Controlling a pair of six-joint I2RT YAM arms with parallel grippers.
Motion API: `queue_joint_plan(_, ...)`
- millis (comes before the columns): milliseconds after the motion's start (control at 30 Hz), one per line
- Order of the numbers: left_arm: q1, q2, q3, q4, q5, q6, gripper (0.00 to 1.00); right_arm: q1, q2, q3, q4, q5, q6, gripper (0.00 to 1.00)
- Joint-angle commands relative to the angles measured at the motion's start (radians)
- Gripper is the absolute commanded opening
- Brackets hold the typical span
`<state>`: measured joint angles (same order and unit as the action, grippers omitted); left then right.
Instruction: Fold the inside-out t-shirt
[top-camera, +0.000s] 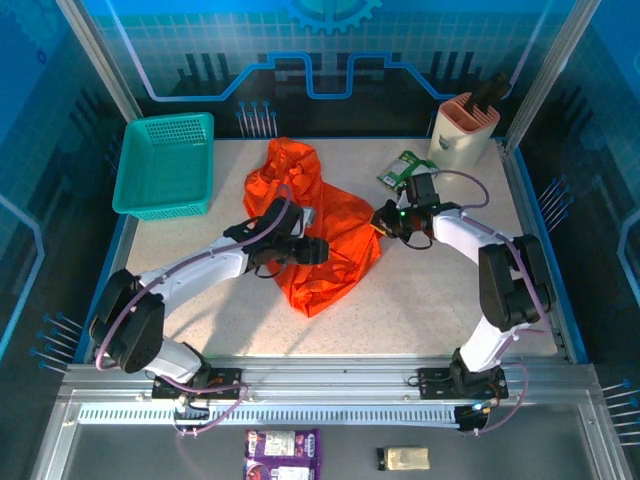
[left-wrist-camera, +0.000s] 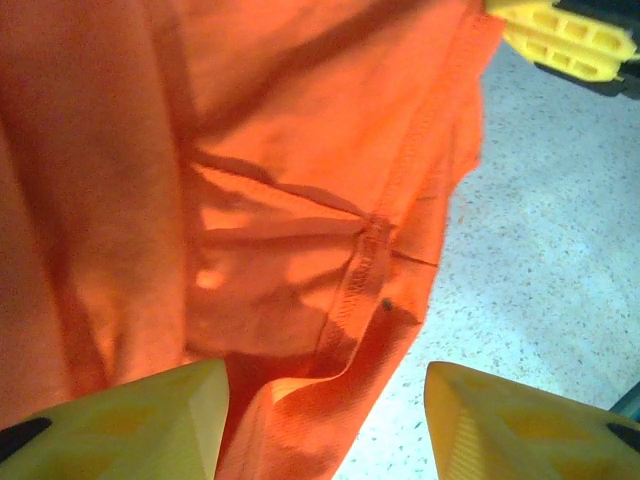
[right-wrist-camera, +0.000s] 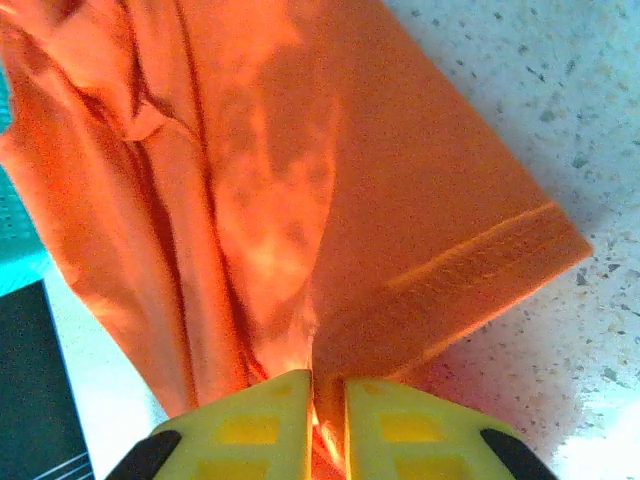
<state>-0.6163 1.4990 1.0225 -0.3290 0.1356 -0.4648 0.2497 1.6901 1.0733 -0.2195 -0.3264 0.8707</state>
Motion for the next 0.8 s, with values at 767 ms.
queue_joint_plan(767,-0.223,0.359,0.277,-0.024,-0.421,0.056,0.70,0.074,-0.132,0.093,-0.030,-0.021,0.171,0.00)
